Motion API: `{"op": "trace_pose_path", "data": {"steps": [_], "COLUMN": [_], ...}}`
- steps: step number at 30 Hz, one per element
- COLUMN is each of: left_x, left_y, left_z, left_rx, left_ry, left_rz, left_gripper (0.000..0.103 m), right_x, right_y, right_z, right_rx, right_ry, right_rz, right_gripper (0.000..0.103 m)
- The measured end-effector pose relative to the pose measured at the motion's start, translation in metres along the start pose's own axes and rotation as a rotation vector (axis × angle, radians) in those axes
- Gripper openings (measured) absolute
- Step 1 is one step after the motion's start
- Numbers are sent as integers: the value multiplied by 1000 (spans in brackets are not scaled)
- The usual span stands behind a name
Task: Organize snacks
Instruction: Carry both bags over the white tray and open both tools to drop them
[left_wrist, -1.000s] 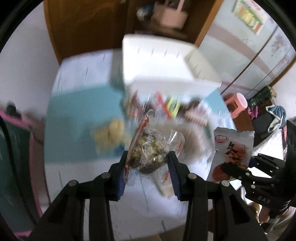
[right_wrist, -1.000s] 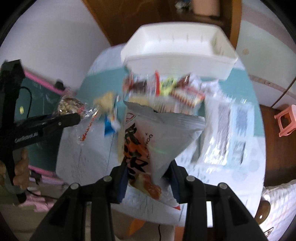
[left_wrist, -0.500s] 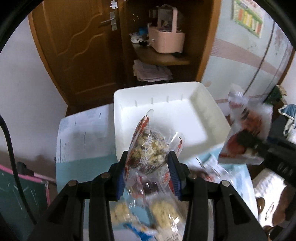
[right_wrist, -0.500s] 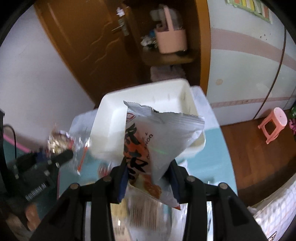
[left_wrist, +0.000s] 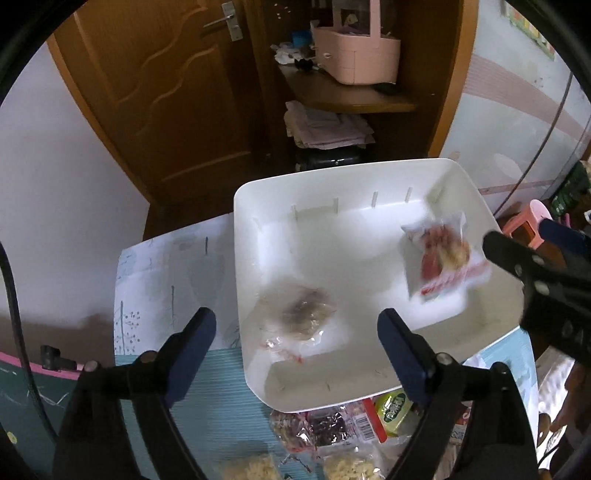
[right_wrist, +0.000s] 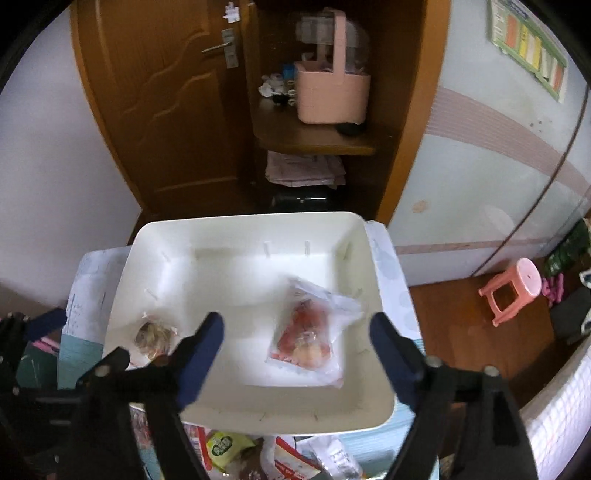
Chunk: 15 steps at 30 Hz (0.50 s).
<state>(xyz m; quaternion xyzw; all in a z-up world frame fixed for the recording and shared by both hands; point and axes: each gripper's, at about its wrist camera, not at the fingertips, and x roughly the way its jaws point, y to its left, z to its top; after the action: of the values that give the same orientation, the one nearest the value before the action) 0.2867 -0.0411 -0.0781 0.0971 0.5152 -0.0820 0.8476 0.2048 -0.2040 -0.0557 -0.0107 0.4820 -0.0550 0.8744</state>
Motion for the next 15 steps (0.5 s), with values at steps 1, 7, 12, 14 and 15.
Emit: {"op": "trace_pose_path", "data": {"steps": [1,7,12,14,15], "left_x": [2,-6,-24,-35,-40], "left_y": [1,1,-4,-9,-11], "left_z": [0,-1,-6,-10,-12], "left_rx": [-6,-44,-65,-65,-67], "left_ry": [4,-18,-39,-59,-67], "left_rz": [-1,-24,-66,-70,-75], "left_gripper": [89,89,89,89,89], "right_x": [1,1,-7,-15,-19], "right_y": [0,-16,-30,-35,-37], "right_z": [0,-8,-11,-15,-17], "right_rx": [3,79,131,147,152], "right_ry": [-1,33,47,46,41], "right_rz": [0,34,61,63,73], "right_gripper": [88,88,88,88,88]}}
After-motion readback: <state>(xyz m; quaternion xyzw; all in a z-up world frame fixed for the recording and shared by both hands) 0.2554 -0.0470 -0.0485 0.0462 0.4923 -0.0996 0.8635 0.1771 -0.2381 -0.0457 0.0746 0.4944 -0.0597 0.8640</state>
